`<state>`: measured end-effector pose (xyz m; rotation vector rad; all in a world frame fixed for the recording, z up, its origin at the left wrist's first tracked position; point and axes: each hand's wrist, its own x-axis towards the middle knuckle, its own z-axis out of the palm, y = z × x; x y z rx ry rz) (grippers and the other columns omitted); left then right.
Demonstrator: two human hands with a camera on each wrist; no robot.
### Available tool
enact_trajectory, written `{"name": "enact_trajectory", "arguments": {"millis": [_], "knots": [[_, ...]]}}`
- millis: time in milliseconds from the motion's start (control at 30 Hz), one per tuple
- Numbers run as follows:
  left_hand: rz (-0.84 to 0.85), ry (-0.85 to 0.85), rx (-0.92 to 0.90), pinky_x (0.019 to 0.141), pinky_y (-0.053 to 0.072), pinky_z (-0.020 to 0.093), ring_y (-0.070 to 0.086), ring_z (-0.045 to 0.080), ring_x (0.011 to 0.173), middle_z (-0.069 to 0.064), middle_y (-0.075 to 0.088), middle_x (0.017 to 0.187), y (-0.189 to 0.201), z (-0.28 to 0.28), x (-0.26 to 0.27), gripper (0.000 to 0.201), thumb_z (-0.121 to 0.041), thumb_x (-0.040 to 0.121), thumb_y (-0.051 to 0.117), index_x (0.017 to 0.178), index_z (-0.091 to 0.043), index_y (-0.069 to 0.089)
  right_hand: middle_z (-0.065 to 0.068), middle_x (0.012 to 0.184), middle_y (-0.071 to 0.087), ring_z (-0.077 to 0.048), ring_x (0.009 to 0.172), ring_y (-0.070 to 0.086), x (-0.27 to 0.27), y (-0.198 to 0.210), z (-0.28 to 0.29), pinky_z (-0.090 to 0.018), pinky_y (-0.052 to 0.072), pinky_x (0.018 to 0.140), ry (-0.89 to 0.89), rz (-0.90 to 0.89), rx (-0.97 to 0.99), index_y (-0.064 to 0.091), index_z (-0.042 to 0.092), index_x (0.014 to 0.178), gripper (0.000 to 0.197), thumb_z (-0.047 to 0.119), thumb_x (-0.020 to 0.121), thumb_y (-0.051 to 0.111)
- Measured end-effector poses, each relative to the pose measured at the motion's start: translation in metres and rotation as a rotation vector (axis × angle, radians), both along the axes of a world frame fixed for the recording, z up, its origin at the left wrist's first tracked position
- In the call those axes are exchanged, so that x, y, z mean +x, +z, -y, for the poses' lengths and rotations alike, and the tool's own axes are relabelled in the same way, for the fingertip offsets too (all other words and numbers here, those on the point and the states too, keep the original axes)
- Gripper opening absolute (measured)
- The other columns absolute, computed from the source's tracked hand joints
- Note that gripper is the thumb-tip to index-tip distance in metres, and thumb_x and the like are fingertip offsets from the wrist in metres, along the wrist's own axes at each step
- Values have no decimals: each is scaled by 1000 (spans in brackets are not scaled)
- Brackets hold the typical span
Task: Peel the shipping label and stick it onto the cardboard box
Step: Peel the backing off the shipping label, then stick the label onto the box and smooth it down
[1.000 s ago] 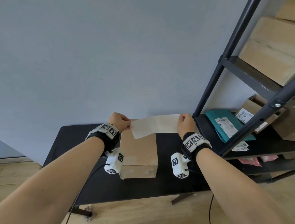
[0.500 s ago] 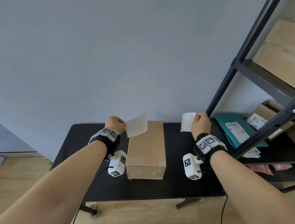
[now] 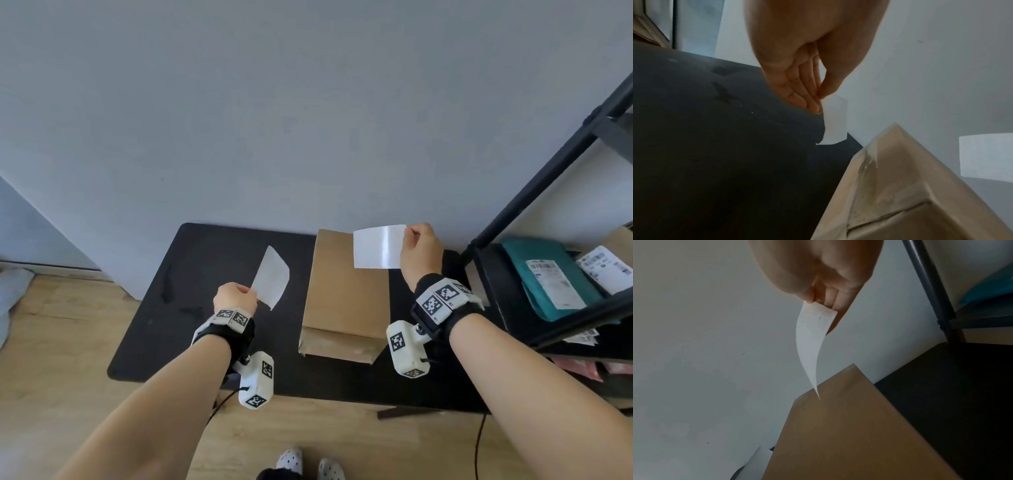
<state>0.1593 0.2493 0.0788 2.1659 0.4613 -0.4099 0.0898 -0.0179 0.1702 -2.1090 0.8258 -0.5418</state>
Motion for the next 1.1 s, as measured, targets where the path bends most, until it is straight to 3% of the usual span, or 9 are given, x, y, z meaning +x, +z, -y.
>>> {"name": "enact_trajectory", "arguments": {"millis": [100, 267, 400, 466, 600, 700, 900, 1000, 1100], "knots": [[-36, -2, -4, 82, 57, 35, 72, 29, 88, 13, 76, 88, -18, -7, 2, 17, -8, 80, 54, 67, -16, 62, -21, 107, 64, -32, 97, 59, 4, -6, -8, -33, 43, 80, 14, -21, -13, 55, -4, 108, 23, 12, 98, 41], [-70, -62, 49, 84, 58, 41, 73, 29, 82, 13, 75, 89, -29, -13, 10, 24, -11, 78, 59, 102, -12, 61, -20, 109, 65, -34, 101, 59, 7, -13, -13, -29, 41, 78, 40, -67, -21, 56, -3, 108, 22, 12, 98, 42], [-48, -155, 175, 83, 58, 40, 72, 30, 83, 12, 75, 92, -11, -13, 14, 21, -21, 80, 60, 99, -12, 61, -21, 107, 65, -35, 100, 60, 9, -9, -13, -30, 41, 78, 56, -41, -17, 57, -4, 107, 23, 11, 97, 43], [-24, -218, 165, 78, 59, 37, 72, 26, 71, 10, 77, 82, 9, -6, 16, 10, -20, 85, 57, 87, -12, 63, -21, 106, 66, -35, 98, 60, 11, -5, -14, -29, 41, 77, 73, -16, -29, 57, -4, 106, 22, 11, 97, 43], [76, -424, -19, 51, 47, 21, 56, 7, 43, 0, 70, 65, 58, 40, 24, 20, -23, 91, 55, 92, -8, 68, -19, 101, 67, -33, 90, 60, 14, 6, -20, -30, 41, 73, 127, 48, -57, 58, -1, 104, 21, 12, 96, 44], [121, -528, -152, 43, 38, 19, 44, 8, 34, 0, 65, 57, 104, 85, 31, 28, -27, 91, 56, 73, -9, 66, -15, 97, 68, -23, 79, 54, 15, 14, -25, -29, 43, 72, 172, 77, -75, 60, 3, 102, 20, 15, 96, 46], [-24, -463, -165, 44, 34, 21, 44, 16, 43, 4, 61, 59, 153, 119, 27, 40, -38, 88, 57, 67, -5, 61, -11, 84, 67, -26, 74, 61, 4, 28, -31, -35, 50, 67, 357, 101, -215, 58, 8, 98, 20, 21, 97, 44], [-90, -442, -192, 40, 31, 18, 46, 11, 25, 6, 58, 61, 158, 124, 22, 21, -22, 88, 56, 83, -2, 59, -10, 82, 67, -25, 70, 58, 1, 29, -31, -35, 48, 66, 415, 98, -321, 58, 9, 100, 20, 22, 98, 43], [-103, -429, -187, 36, 28, 14, 41, 8, 16, 6, 59, 59, 162, 127, 20, 13, -9, 86, 50, 78, -2, 57, -10, 80, 67, -27, 67, 58, -2, 27, -30, -34, 45, 64, 427, 122, -391, 59, 8, 98, 20, 22, 97, 45]]}}
